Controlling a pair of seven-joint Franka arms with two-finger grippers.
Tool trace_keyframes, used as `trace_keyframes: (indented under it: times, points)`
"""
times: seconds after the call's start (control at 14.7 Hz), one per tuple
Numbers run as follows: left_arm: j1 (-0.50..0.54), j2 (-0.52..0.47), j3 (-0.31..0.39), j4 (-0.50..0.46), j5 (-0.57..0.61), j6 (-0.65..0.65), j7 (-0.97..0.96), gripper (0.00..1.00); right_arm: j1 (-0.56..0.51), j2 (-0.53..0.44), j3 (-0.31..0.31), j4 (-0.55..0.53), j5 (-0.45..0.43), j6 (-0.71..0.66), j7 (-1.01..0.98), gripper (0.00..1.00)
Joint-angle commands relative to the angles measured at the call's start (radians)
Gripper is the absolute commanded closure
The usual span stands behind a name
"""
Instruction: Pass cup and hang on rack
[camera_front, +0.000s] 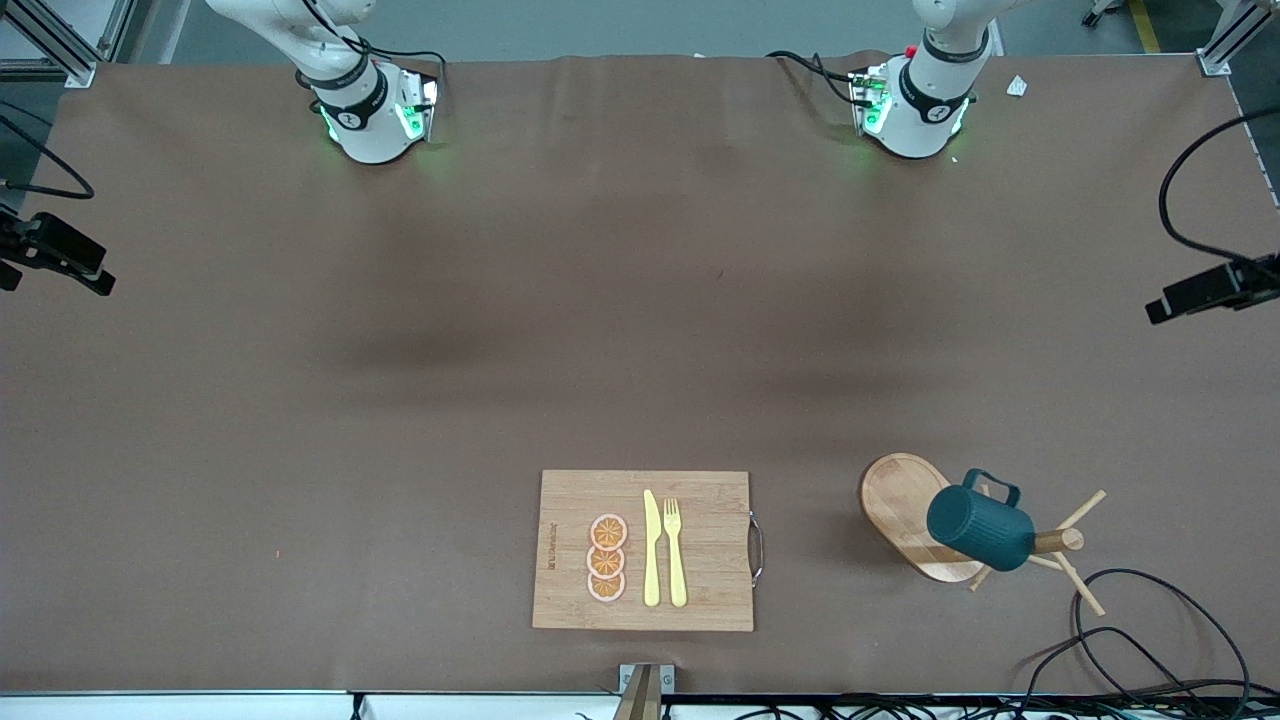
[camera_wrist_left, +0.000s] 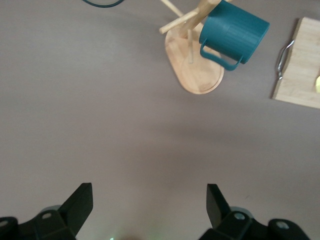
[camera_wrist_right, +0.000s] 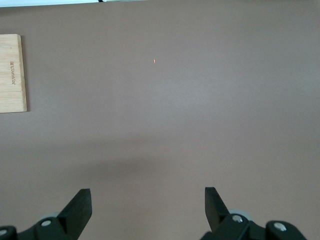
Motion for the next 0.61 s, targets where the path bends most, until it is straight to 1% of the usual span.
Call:
trace_keyframes:
  times: [0.0,0.14,0.34,0.41,0.48,0.54]
  points:
    - [0.001,-0.016,-0.005,-0.024,0.038,-0.007,0.064,0.0,-0.027,-0.021,0.016,-0.016,0.018,-0.001,-0.017,0.0]
    - [-0.005,-0.01,-0.003,-0.021,0.036,0.003,0.164,0.0,-0.027,-0.021,0.016,-0.016,0.018,-0.001,-0.017,0.0]
    - [-0.011,-0.013,-0.006,-0.02,0.035,0.022,0.175,0.0,-0.027,-0.021,0.016,-0.016,0.017,-0.001,-0.017,0.0]
    - [-0.043,-0.021,0.011,-0.02,0.036,0.025,0.174,0.0,-0.027,-0.021,0.016,-0.016,0.017,-0.001,-0.017,0.0]
    - [-0.083,-0.048,0.046,-0.023,0.036,0.025,0.173,0.0,-0.027,-0.021,0.016,-0.016,0.017,-0.001,-0.017,0.0]
    - [-0.141,-0.07,0.113,-0.029,0.033,0.025,0.175,0.0,-0.027,-0.021,0.016,-0.016,0.017,-0.001,-0.017,0.0]
